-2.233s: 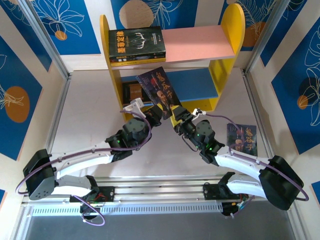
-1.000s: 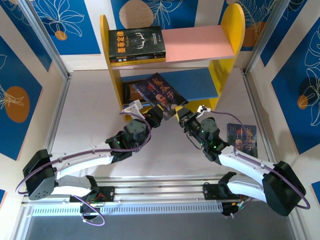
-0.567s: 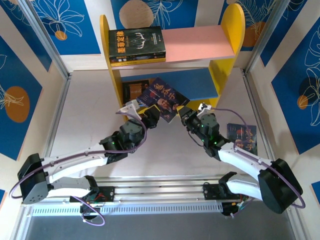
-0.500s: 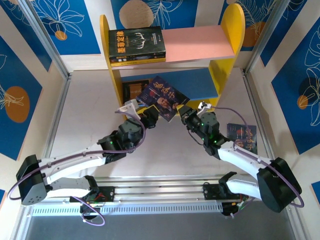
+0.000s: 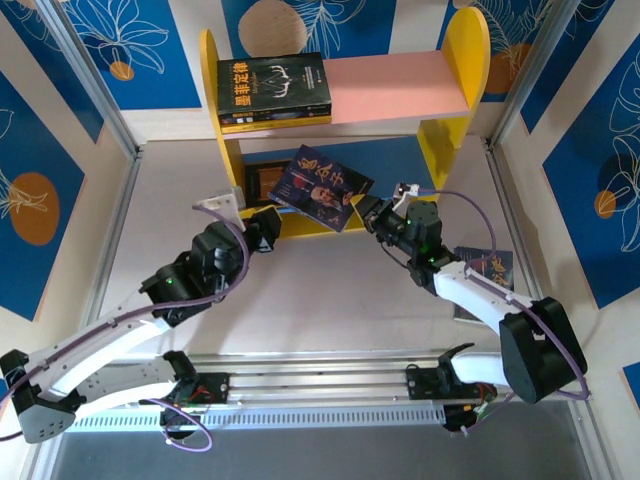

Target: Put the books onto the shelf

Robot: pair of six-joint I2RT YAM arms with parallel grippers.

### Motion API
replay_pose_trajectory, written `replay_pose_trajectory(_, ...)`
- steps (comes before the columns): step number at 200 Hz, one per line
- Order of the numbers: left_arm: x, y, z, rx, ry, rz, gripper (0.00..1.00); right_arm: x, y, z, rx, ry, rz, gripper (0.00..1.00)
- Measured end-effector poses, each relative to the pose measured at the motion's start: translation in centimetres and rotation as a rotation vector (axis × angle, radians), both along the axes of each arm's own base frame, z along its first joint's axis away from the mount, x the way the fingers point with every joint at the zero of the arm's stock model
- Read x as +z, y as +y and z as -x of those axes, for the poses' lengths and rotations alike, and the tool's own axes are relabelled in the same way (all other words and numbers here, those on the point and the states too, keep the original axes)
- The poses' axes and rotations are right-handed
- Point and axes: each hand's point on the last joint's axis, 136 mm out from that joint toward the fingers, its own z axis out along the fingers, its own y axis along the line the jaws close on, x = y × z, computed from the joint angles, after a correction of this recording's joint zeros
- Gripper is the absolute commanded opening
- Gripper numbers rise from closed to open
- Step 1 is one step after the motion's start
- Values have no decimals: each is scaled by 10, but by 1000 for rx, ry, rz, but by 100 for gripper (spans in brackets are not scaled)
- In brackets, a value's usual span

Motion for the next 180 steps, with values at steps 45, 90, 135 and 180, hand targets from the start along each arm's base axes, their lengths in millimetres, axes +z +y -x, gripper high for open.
replay_pose_trajectory(45,-16,7,11,-103,78,-131,57,29,3,-10,117,-72,78,2)
replay_pose_trajectory(90,-29,16,27,-174,129,-196,58,41,11,-21,252,-106,142,2)
replay_pose_trajectory(135,-29,22,37,-199,137,-198,61,30,20,-31,367,-99,157,2)
replay_pose_trajectory(180,-32,28,38,-191,145,-215,62,22,29,-41,463,-105,142,3)
